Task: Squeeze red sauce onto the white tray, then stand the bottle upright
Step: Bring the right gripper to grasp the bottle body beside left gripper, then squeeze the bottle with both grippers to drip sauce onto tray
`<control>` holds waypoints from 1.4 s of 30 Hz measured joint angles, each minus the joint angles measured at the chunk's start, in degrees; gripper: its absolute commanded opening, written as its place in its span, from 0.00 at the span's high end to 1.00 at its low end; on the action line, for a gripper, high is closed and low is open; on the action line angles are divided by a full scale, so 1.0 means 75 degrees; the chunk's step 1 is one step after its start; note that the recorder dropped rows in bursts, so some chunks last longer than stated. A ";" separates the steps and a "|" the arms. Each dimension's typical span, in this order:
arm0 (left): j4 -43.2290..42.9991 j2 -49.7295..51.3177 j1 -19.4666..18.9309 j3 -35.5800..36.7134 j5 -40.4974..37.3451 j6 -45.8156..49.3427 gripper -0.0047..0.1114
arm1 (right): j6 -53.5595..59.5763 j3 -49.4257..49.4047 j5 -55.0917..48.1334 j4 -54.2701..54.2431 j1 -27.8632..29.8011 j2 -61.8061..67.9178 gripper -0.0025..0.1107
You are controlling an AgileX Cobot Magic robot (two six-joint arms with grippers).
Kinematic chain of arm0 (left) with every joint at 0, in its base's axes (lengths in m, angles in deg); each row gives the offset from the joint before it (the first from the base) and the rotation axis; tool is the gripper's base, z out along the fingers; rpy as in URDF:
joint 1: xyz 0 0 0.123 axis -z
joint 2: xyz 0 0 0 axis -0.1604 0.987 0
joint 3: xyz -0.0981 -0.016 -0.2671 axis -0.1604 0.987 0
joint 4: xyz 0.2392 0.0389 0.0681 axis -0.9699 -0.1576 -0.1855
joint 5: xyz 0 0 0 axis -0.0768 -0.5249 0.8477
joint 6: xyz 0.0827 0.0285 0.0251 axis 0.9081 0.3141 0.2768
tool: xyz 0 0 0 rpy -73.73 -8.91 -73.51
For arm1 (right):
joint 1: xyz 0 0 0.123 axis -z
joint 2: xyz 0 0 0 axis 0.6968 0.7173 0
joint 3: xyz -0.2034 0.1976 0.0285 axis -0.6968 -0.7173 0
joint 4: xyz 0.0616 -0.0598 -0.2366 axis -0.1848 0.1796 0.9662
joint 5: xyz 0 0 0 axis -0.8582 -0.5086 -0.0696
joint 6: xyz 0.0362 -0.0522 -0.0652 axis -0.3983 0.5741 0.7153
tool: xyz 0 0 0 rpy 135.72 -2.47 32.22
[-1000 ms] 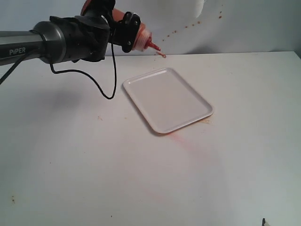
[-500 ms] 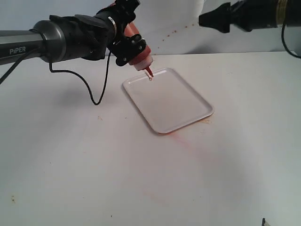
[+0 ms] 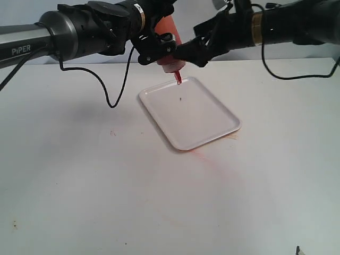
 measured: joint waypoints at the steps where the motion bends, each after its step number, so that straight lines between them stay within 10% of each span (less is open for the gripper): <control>1: 0.0000 0.0000 0.0000 -0.0015 0.0000 0.0000 0.96 | 0.0000 0.0073 0.0000 0.0001 -0.0092 0.0096 0.05; 37: 0.0000 0.0000 0.0033 -0.0027 0.0032 0.0134 0.96 | -0.0065 0.1913 0.0311 -0.0871 -0.0350 0.1822 0.14; 39: 0.0000 0.0000 0.0033 -0.0057 0.0073 0.0134 0.96 | -0.0077 0.1961 0.0399 -0.0871 -0.0350 0.1840 0.31; 42: -0.0013 0.0000 0.0033 -0.0062 0.0214 0.0147 0.96 | -0.0142 0.1990 0.0281 -0.0890 -0.0350 0.1852 0.93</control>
